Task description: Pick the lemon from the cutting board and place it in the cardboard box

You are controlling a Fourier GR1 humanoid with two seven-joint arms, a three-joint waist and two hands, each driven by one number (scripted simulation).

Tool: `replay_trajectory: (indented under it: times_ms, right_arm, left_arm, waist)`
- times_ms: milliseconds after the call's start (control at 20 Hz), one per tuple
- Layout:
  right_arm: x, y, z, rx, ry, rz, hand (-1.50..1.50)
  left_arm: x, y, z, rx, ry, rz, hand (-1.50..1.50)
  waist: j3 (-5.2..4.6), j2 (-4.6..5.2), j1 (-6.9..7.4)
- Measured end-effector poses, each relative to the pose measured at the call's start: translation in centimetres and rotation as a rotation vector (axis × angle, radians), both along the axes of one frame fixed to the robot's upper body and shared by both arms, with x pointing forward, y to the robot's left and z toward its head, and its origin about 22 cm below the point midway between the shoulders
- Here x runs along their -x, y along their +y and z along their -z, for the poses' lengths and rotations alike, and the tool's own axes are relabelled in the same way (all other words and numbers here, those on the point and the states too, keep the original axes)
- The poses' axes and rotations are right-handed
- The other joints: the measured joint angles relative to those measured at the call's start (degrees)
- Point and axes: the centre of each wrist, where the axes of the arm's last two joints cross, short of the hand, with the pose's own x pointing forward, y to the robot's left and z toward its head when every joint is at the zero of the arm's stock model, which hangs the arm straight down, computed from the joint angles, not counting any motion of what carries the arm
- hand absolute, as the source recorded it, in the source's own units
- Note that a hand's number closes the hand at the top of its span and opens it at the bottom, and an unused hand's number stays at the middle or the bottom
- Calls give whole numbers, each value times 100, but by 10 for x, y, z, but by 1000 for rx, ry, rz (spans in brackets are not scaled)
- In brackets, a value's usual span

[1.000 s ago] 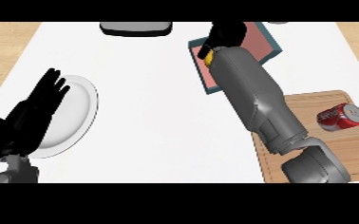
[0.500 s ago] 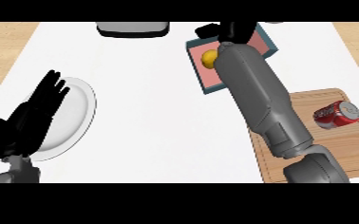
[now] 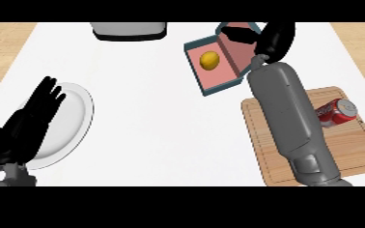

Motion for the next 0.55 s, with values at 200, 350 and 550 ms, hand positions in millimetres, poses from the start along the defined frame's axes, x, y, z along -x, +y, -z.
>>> replay_trajectory:
  times_ms: [200, 350, 550]
  right_arm:
    - [30, -27, 5, -24, -23, -20, -150]
    - [51, -49, -2, -18, -25, -34, -150]
    - [76, -72, -6, -7, -27, -48, -150]
  left_arm:
    - [-2, 4, -4, -9, -3, 3, 0]
    - [-3, 2, -9, -4, -6, 8, 0]
    - [-3, 2, -5, -9, -6, 13, 0]
  waist:
    - [-1, 3, 1]
    - [-1, 14, 29]
    - [-2, 28, 66]
